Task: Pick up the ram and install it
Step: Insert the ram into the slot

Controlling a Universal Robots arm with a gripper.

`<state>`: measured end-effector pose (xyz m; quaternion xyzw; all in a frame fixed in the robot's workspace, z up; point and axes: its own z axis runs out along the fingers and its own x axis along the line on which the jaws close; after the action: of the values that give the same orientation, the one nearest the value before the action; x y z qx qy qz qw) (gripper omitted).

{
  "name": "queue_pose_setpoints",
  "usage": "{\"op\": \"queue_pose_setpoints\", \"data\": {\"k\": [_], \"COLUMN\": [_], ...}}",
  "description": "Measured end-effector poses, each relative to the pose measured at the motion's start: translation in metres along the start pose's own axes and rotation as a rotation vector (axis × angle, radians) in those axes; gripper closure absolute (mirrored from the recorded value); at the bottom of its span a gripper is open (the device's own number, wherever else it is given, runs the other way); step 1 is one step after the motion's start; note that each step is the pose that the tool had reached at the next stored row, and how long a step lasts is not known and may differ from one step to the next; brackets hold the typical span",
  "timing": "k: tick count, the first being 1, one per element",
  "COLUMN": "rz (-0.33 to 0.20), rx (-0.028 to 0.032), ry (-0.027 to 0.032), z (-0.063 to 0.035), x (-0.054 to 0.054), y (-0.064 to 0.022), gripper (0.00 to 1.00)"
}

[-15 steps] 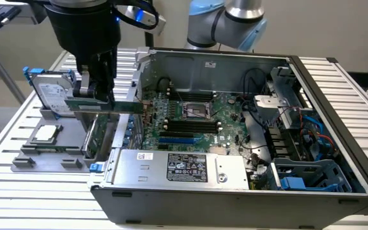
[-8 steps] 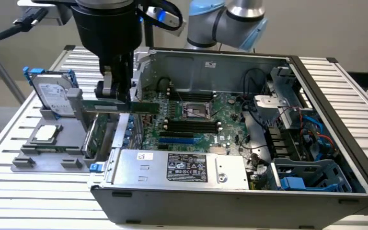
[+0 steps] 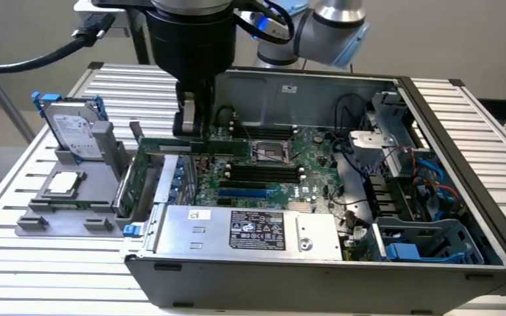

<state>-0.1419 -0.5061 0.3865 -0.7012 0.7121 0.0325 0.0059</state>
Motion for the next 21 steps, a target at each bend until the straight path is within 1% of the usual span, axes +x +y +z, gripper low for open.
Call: {"op": "queue_pose_setpoints", "data": {"k": [6, 12, 16, 18, 21], "rz": [0.000, 0.000, 0.000, 0.000, 0.000], "rx": [-0.0005, -0.0006, -0.0007, -0.0006, -0.0006], "ry": [0.0000, 0.0000, 0.0001, -0.0001, 0.0001], "z": [0.0030, 0.0124, 0.0181, 0.0208, 0.0248], "x": [-0.001, -0.006, -0.016, -0.023, -0.036], "y": [-0.0276, -0.0552, -0.0712, -0.0766, -0.0824], "gripper": [1.00, 1.00, 1.00, 1.00, 1.00]}}
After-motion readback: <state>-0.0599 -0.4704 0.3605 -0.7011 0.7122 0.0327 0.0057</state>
